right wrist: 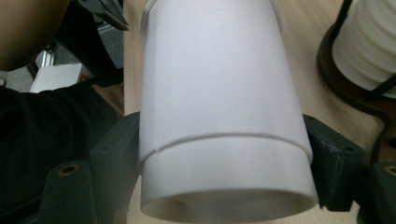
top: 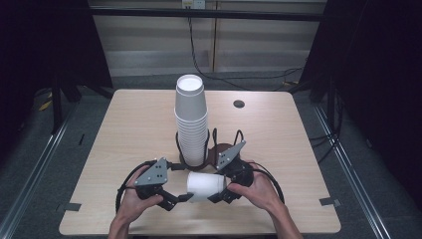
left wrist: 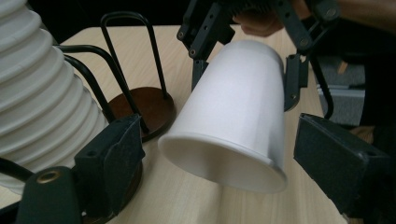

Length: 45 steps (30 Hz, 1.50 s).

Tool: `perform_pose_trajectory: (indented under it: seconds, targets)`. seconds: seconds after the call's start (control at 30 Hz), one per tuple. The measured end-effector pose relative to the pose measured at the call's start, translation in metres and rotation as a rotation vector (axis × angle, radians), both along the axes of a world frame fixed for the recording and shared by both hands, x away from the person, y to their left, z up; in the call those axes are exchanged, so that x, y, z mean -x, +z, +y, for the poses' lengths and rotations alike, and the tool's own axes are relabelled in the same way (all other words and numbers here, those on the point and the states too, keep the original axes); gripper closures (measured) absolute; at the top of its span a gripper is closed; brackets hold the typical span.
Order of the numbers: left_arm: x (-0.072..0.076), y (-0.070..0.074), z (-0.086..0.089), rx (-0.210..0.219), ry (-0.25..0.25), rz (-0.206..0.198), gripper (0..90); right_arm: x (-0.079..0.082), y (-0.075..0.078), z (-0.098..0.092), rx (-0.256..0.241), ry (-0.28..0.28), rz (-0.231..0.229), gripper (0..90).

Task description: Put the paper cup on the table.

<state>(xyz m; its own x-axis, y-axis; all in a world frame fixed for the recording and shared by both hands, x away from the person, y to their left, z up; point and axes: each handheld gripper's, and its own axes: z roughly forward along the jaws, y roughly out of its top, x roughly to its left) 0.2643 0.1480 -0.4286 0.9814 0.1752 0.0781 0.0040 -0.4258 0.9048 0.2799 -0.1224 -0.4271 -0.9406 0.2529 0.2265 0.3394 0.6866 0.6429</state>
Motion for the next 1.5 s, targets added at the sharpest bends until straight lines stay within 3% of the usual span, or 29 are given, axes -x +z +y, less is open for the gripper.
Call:
perform_pose_trajectory:
  seconds: [0.17,0.23,0.4,0.47,0.63,0.73,0.87,1.07,1.23,1.4,1.5]
  targets:
    - [0.000,-0.007,0.004,0.029,0.047,0.026,15.7,0.000,0.000,-0.004,-0.048,-0.031,-0.008,22.6]
    - [0.001,-0.008,0.008,0.071,0.054,0.046,15.6,-0.001,0.000,-0.006,-0.079,-0.043,-0.008,22.6]
    - [0.004,-0.013,0.016,0.093,0.099,0.045,15.9,-0.001,-0.001,-0.009,-0.117,-0.062,-0.028,22.5]
    - [0.005,-0.017,0.020,0.121,0.116,0.064,16.0,-0.001,-0.001,-0.010,-0.146,-0.076,-0.030,22.5]
    - [0.007,-0.023,0.025,0.142,0.129,0.077,15.9,0.001,-0.003,-0.015,-0.213,-0.109,-0.039,22.5]
    - [0.004,-0.029,0.029,0.177,0.140,0.112,15.9,0.002,-0.006,-0.016,-0.236,-0.131,-0.057,22.5]
    - [0.006,-0.029,0.030,0.196,0.161,0.102,15.9,0.005,-0.013,-0.019,-0.284,-0.150,-0.065,22.6]
    - [0.007,-0.028,0.027,0.240,0.123,0.116,15.8,0.008,-0.022,-0.019,-0.339,-0.146,-0.084,22.6]
    - [0.007,-0.024,0.023,0.232,0.123,0.104,15.7,0.012,-0.034,-0.017,-0.400,-0.135,-0.090,22.5]
    - [0.008,-0.029,0.016,0.221,0.104,0.115,15.5,0.016,-0.039,-0.022,-0.476,-0.138,-0.099,22.5]
    - [0.007,-0.033,0.012,0.224,0.101,0.119,15.5,0.017,-0.041,-0.021,-0.492,-0.130,-0.110,22.5]
